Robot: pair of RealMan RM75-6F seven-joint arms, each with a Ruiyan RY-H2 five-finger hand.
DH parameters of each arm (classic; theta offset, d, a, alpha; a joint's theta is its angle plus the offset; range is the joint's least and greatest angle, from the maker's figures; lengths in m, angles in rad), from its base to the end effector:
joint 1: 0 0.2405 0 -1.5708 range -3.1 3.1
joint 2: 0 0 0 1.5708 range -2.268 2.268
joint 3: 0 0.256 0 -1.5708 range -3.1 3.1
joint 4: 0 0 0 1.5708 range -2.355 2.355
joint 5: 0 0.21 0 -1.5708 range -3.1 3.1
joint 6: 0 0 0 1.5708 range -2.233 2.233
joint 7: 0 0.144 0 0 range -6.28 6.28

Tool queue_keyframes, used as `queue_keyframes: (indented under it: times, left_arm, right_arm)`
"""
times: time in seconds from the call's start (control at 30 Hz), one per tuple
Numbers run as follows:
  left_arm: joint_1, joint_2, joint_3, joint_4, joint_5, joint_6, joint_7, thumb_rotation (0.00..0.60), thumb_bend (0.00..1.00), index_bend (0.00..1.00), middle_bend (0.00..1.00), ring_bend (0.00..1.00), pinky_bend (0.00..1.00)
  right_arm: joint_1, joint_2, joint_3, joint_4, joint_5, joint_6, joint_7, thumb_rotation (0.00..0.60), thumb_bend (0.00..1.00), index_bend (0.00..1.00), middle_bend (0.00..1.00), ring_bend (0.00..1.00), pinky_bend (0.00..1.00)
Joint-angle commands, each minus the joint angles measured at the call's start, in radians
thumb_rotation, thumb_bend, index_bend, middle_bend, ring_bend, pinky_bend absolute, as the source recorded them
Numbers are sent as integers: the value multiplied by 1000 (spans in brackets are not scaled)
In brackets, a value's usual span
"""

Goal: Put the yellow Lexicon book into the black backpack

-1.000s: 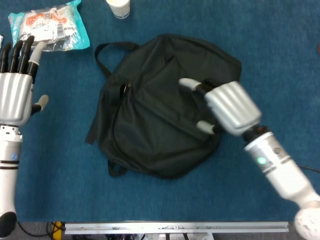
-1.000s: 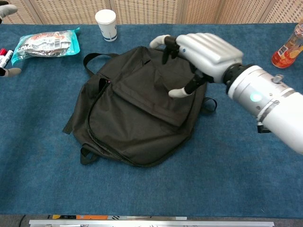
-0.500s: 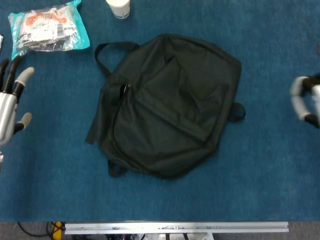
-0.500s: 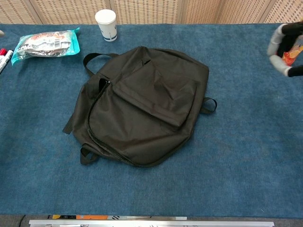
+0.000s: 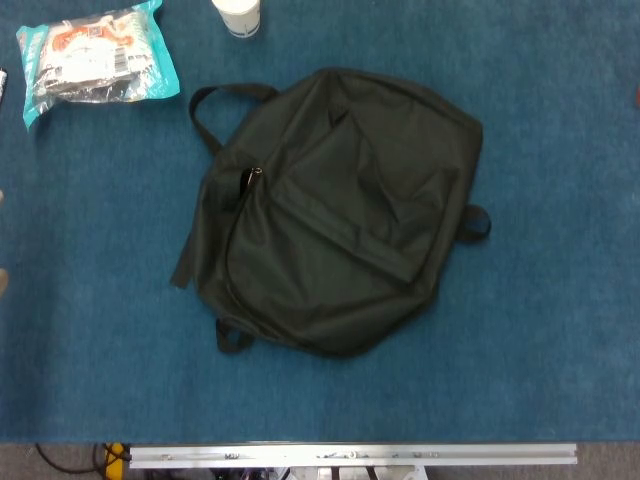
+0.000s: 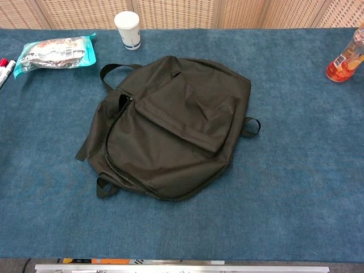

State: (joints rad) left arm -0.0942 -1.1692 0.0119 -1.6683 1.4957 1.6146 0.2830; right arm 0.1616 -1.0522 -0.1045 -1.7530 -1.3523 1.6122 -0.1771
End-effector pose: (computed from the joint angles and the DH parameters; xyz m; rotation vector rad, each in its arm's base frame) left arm -0.2930 0.1693 0.1479 -1.3979 -0.7209 -0.8058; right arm -0.3026 -0.1691 0.1733 1.3521 -0.8532 0.7561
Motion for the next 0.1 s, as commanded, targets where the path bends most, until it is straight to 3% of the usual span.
queue_keyframes:
  times: [0.03, 0.1]
  left_arm:
    - [13, 7, 6, -14, -5, -2, 5, 600, 0, 262, 162, 123, 246]
    - [19, 5, 6, -16, -12, -8, 8, 600, 0, 263, 165, 125, 246]
  right_arm:
    - [-9, 8, 9, 6, -4, -15, 11, 600, 381, 678, 713, 573, 723]
    - [-11, 9, 16, 8, -8, -29, 12, 600, 381, 685, 717, 575, 723]
